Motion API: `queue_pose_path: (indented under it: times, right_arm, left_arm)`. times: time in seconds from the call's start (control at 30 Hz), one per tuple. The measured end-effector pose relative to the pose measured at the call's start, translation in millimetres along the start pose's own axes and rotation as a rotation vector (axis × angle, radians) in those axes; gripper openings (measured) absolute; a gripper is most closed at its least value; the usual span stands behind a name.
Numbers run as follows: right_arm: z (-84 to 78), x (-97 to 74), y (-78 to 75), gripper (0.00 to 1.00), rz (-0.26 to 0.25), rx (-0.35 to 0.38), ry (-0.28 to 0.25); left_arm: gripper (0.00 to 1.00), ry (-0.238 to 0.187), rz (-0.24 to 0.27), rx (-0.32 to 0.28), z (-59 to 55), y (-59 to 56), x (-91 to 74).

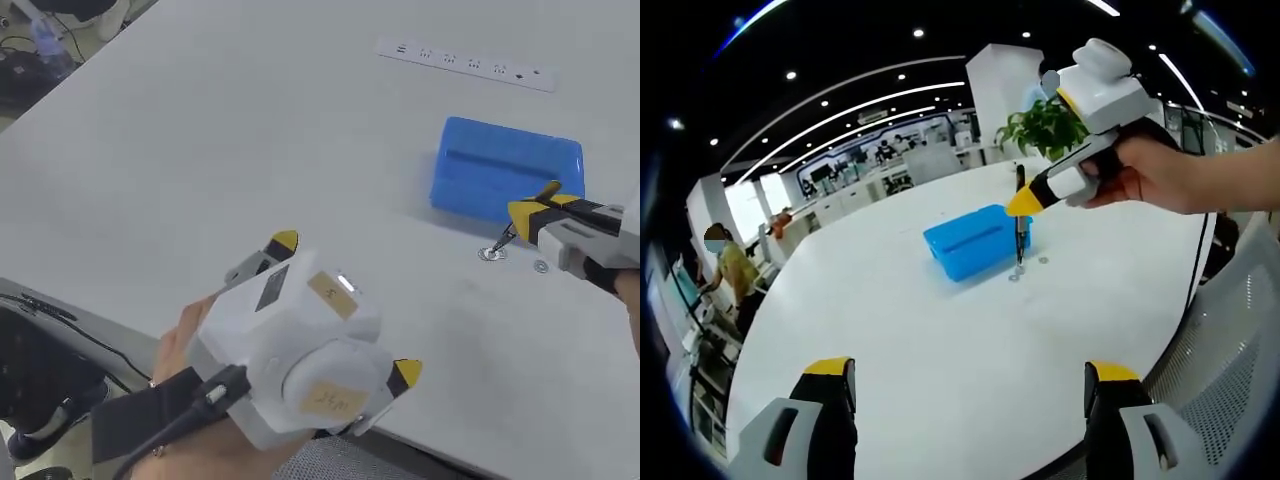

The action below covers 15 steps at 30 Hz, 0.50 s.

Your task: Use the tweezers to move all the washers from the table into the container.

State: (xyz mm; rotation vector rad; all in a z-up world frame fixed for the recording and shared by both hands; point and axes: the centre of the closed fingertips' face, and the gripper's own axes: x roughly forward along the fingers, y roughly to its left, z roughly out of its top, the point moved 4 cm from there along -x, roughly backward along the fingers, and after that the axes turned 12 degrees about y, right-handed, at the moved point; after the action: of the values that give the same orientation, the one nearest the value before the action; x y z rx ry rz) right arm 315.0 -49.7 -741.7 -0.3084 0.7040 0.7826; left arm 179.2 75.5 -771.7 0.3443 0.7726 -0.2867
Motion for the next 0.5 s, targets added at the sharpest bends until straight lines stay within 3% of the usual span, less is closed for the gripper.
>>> queue_pose_path:
  times: [0.5]
  right_arm:
    - [26.5, 6.8, -9.6, 0.01, -0.012, -0.033, -0.043]
  left_arm:
    - [0.96, 0.01, 0.0, 0.001, -1.3, 0.3, 0.6]
